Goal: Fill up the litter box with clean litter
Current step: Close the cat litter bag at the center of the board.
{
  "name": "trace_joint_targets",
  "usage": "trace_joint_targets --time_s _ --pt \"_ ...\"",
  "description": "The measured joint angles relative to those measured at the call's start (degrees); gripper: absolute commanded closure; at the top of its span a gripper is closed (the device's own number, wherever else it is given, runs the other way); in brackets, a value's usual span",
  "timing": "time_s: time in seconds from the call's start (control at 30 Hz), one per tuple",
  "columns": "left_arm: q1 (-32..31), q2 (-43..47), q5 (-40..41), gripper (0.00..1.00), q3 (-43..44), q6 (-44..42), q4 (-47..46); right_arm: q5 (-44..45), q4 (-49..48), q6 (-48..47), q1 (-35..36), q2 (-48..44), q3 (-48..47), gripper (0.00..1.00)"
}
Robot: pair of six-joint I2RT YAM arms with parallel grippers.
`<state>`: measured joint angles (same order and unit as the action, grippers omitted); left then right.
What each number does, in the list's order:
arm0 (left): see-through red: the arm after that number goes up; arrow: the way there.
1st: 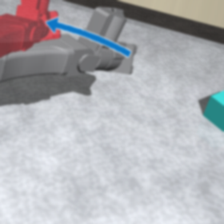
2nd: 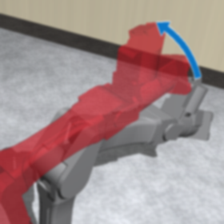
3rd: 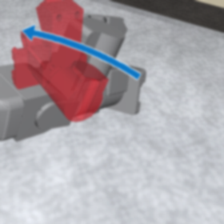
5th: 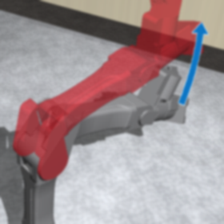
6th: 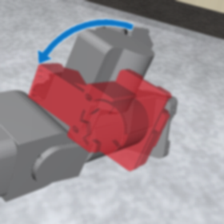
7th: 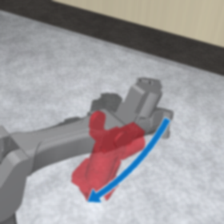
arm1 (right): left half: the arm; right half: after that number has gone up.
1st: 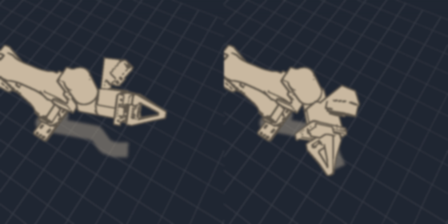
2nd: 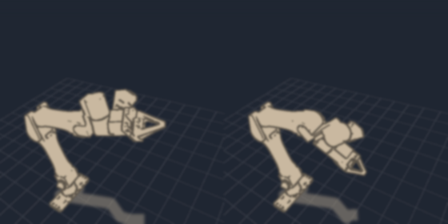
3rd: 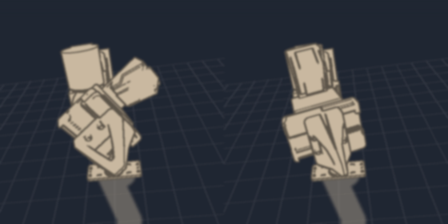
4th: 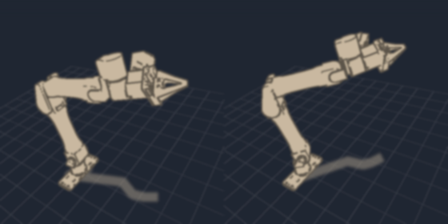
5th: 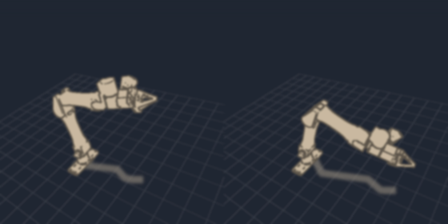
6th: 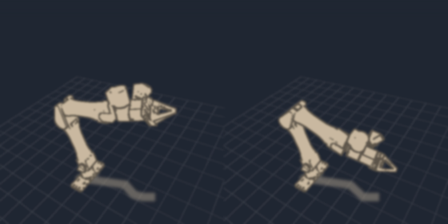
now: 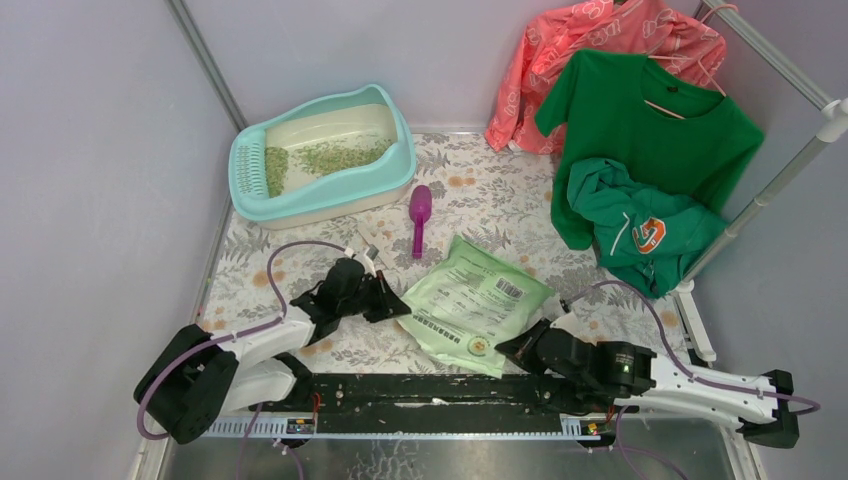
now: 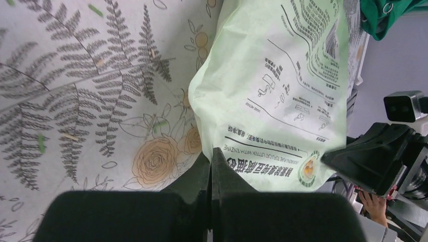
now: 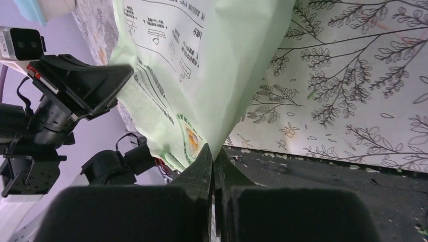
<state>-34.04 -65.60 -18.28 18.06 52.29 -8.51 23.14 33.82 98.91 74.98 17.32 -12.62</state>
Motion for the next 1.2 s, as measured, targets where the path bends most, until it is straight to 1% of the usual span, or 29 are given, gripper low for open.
trace_joint_targets --time_s 0.07,0.13,0.3,0.37,0.4,0.43,0.47,0.53,0.57,0.6,0.63,0.7,0.77,0.8,0.87,0.9,0.93,1.03,1.2 --pt "-1.09 0.61 0.22 1.00 -1.22 1.27 -1.18 0.17 2.05 -0.11 0.00 -0.68 -0.79 1.00" --pt "-2.23 0.66 0.90 1.00 -1.51 2.21 -1.77 0.22 3.06 -0.37 0.00 0.85 -1.27 1.00" --pt "-3.52 0.59 2.86 1.00 -1.46 3.10 -1.90 0.33 3.04 -1.18 -0.17 12.72 -4.48 1.00" --pt "-3.52 0.52 3.54 1.00 -1.27 3.13 -1.70 0.22 2.21 -1.49 -0.72 15.08 -4.96 1.00" --pt "-3.52 0.52 3.63 1.00 -1.09 3.10 -1.51 0.13 1.88 -1.73 -1.11 15.15 -4.94 0.96" --pt "-3.52 0.39 3.69 1.00 -0.81 3.08 -1.27 -0.04 1.62 -2.25 -1.75 14.95 -4.92 0.86" --pt "-3.52 0.00 3.76 1.00 -0.17 3.02 -0.70 -0.24 1.42 -2.99 -2.51 14.86 -4.92 0.72" --pt "-3.52 -1.16 3.98 1.00 1.29 2.45 0.35 -0.35 1.88 -5.09 -4.17 15.39 -5.11 0.56" --pt "-3.45 -1.88 4.39 1.00 2.16 2.01 1.09 -0.20 2.95 -7.08 -5.18 16.35 -5.49 0.46" --pt "-3.41 -2.64 4.72 1.00 2.95 1.60 1.84 -0.20 4.46 -9.64 -6.27 18.38 -6.27 0.39" --pt "-3.41 -3.26 4.96 1.00 3.48 1.27 2.36 -0.26 5.40 -11.56 -6.84 20.46 -7.13 0.37" --pt "-3.41 -4.46 5.31 1.00 4.37 0.55 3.39 -0.33 8.09 -17.81 -7.30 25.88 -10.56 0.37" --pt "-3.41 -5.75 5.42 1.00 5.55 -0.31 4.72 -0.35 11.23 -23.89 -7.43 31.71 -16.61 0.39" --pt "-3.39 -6.25 5.42 1.00 6.10 -0.68 5.33 -0.17 13.03 -27.32 -7.48 35.10 -20.48 0.42" --pt "-3.37 -7.21 5.38 1.00 7.15 -1.49 6.34 0.17 14.40 -33.07 -7.50 39.36 -26.58 0.46" --pt "-3.34 -7.74 5.33 1.00 7.82 -1.90 7.10 0.37 14.38 -36.52 -7.50 41.18 -29.57 0.50" --pt "-3.34 -8.13 5.27 1.00 8.46 -2.27 7.89 0.46 13.86 -39.32 -7.50 42.40 -31.36 0.54" --pt "-3.34 -9.57 5.20 0.99 11.34 -3.65 11.04 1.44 11.58 -48.50 -7.50 46.49 -35.12 0.57" --pt "-2.80 -12.35 4.11 0.98 16.15 -5.81 15.61 2.93 4.87 -63.23 -7.54 56.54 -37.99 0.60"
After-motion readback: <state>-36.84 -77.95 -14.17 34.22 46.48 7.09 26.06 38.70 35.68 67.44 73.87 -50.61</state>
